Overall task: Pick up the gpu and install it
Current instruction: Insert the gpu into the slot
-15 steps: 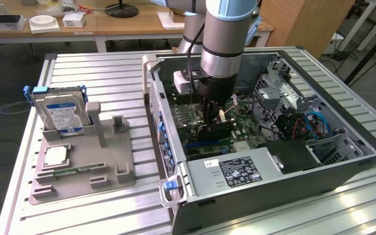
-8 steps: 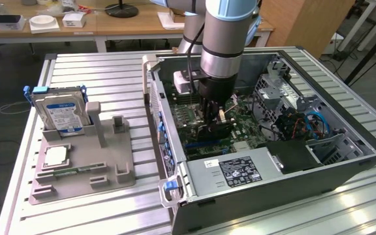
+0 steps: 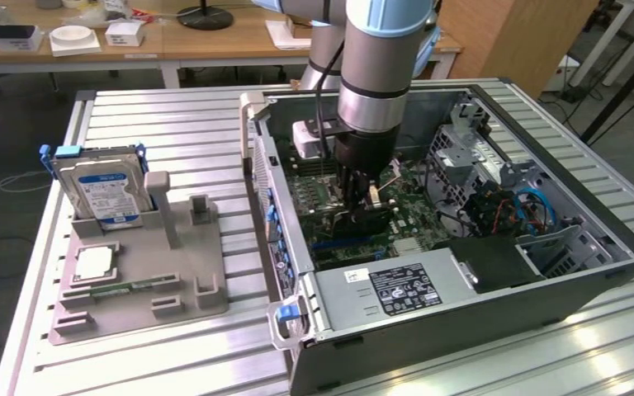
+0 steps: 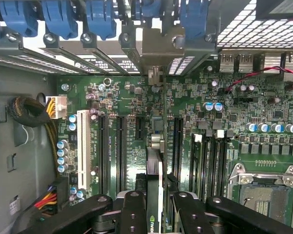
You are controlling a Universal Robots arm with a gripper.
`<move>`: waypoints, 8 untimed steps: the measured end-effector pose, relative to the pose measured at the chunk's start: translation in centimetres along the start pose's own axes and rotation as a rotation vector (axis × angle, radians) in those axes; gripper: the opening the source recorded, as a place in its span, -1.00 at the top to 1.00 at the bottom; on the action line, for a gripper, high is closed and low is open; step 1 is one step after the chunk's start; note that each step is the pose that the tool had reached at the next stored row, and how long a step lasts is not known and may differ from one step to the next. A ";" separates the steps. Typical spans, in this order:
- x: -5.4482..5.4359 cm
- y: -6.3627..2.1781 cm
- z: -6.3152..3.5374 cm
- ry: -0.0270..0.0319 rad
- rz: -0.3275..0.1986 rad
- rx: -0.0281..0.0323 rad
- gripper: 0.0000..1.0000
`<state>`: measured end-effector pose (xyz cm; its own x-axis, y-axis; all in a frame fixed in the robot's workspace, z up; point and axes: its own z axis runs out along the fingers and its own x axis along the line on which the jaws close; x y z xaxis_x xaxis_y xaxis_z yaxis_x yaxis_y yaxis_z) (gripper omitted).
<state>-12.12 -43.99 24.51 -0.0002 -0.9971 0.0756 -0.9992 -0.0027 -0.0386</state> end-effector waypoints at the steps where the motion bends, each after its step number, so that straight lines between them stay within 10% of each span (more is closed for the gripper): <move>1: 0.0 0.00 0.01 -0.0004 0.000 0.0001 0.48; 8: 0.0 -0.12 0.01 -0.0045 -0.004 0.0001 0.48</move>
<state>-12.00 -43.99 24.50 0.0037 -0.9975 0.0712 -0.9992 -0.0064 -0.0385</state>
